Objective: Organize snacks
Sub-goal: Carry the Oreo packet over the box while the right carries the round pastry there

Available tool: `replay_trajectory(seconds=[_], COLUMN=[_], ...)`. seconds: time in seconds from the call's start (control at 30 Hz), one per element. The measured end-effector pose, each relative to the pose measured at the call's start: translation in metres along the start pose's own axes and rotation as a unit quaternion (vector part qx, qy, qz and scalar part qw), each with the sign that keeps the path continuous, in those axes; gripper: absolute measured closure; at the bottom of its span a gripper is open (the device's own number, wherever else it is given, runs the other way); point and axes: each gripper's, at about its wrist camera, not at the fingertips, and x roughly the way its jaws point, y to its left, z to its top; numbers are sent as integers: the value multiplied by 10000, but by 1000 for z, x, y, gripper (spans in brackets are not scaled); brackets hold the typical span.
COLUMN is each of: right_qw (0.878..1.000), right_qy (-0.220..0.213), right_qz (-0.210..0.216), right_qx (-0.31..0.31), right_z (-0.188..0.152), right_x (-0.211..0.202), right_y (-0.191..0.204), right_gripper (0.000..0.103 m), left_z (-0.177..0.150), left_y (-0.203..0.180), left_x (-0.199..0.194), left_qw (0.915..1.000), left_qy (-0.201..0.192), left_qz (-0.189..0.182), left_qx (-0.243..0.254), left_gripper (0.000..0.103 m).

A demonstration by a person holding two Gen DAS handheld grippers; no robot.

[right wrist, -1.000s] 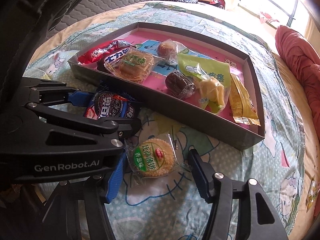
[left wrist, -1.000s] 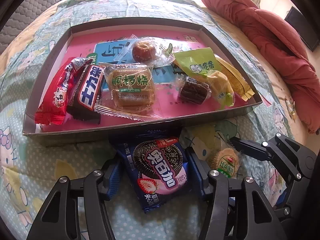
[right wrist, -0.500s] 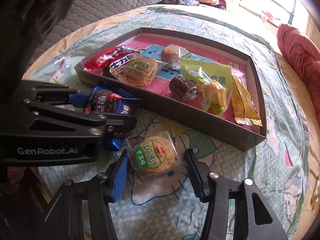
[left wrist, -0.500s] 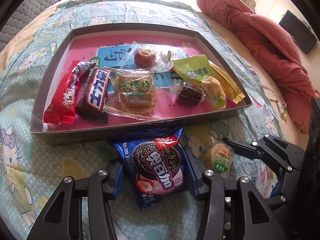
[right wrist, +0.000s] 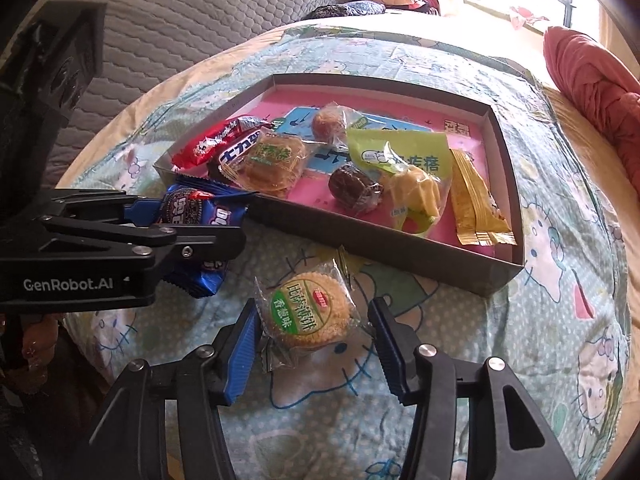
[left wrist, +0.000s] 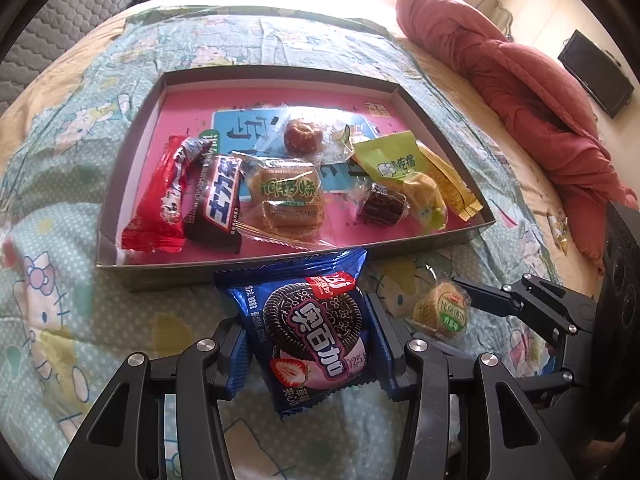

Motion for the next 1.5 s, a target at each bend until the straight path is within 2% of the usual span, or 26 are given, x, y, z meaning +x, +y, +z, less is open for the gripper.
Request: replay_trajectory(seconds=[0.63, 1.5], right_qw=[9959, 9879], right_qy=[-685, -1300], right_qz=[439, 543], right_qx=[397, 645], right_z=[12, 25], right_x=[-29, -57], right_y=[-9, -23], right_gripper=[49, 49], left_z=[12, 22], left_y=[11, 12], left_x=[-39, -63], left_qw=[9986, 9967], left_qy=[-516, -784], left_qz=[13, -36], left_qx=[-88, -229], left_gripper=[51, 51])
